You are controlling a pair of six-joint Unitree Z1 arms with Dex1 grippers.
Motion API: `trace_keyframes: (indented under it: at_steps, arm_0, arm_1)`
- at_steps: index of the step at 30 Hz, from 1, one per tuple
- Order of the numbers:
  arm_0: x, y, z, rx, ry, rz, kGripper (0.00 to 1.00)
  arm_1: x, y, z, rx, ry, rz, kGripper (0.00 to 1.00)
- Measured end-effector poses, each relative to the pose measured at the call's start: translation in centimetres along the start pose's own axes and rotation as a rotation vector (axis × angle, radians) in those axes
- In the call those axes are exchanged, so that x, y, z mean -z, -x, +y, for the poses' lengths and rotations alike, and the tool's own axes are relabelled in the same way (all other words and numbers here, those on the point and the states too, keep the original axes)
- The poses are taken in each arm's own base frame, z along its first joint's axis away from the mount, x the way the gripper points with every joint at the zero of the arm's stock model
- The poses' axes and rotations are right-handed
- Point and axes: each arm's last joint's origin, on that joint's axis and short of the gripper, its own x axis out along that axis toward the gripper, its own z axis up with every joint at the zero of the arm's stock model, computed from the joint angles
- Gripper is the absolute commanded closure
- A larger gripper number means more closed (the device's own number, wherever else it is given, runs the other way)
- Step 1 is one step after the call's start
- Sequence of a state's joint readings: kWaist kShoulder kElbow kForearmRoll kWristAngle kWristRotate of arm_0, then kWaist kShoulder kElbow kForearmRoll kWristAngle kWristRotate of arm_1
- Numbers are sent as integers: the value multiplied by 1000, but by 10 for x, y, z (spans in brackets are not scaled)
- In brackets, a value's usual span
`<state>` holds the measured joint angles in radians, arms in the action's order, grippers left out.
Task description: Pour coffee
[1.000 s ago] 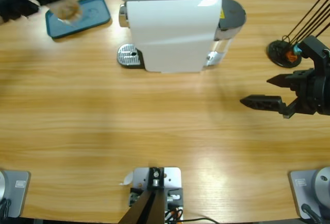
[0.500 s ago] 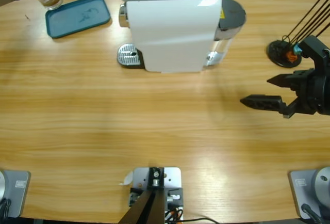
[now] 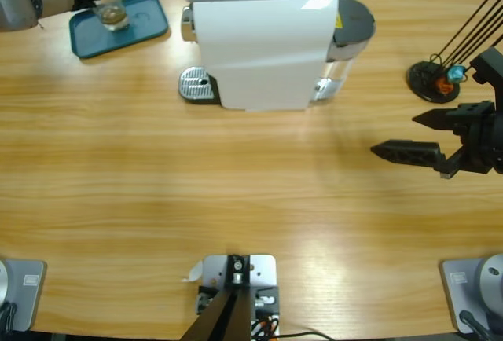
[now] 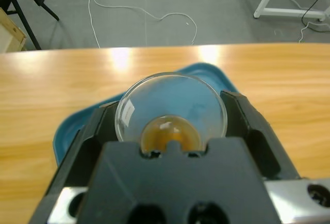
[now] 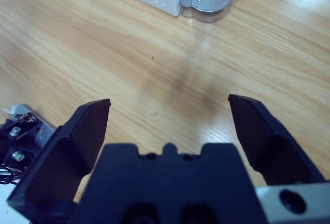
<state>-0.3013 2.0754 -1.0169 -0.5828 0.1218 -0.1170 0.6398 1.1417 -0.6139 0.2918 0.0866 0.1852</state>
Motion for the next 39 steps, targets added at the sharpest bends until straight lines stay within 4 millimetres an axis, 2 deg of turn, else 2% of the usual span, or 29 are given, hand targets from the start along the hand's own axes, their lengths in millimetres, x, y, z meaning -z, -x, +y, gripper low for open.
trace_keyframes:
  at_steps: [12, 13, 14, 15, 16, 23, 27, 31, 33, 35, 39]
  arm_0:
    - [-3, -7, 0, -30, -15, 109, 1000]
    - [-3, -7, 0, -31, -15, 115, 941]
    - [-3, -7, 0, -32, -16, 121, 275]
    - [-3, -8, 0, -32, -17, 128, 56]
    - [-4, -8, 0, -33, -18, 132, 24]
    - [-4, -8, -1, -33, -19, 143, 0]
    - [8, -5, 1, -38, -23, 177, 0]
    - [7, 2, 5, -98, -29, 163, 0]
    - [-1, 15, 7, -138, -28, 132, 0]
    - [-14, 38, 9, -151, -22, 87, 0]
    - [-30, 104, -4, -104, -27, -2, 0]
  arm_1:
    - [0, 0, 0, 1, 0, 0, 0]
    - [0, 0, 0, 1, 0, 0, 0]
    - [0, 0, 0, 1, 0, 0, 0]
    - [0, 0, 0, 1, 0, 0, 0]
    - [0, 0, 0, 1, 0, 0, 0]
    - [0, 0, 0, 4, 0, -1, 0]
    - [0, 0, 0, 4, 0, -1, 0]
    - [0, 0, 0, 4, -2, -1, 0]
    - [0, 1, 0, 3, -2, -3, 0]
    - [0, 2, 0, 2, -2, -10, 0]
    - [1, 8, 0, -2, -4, -33, 0]
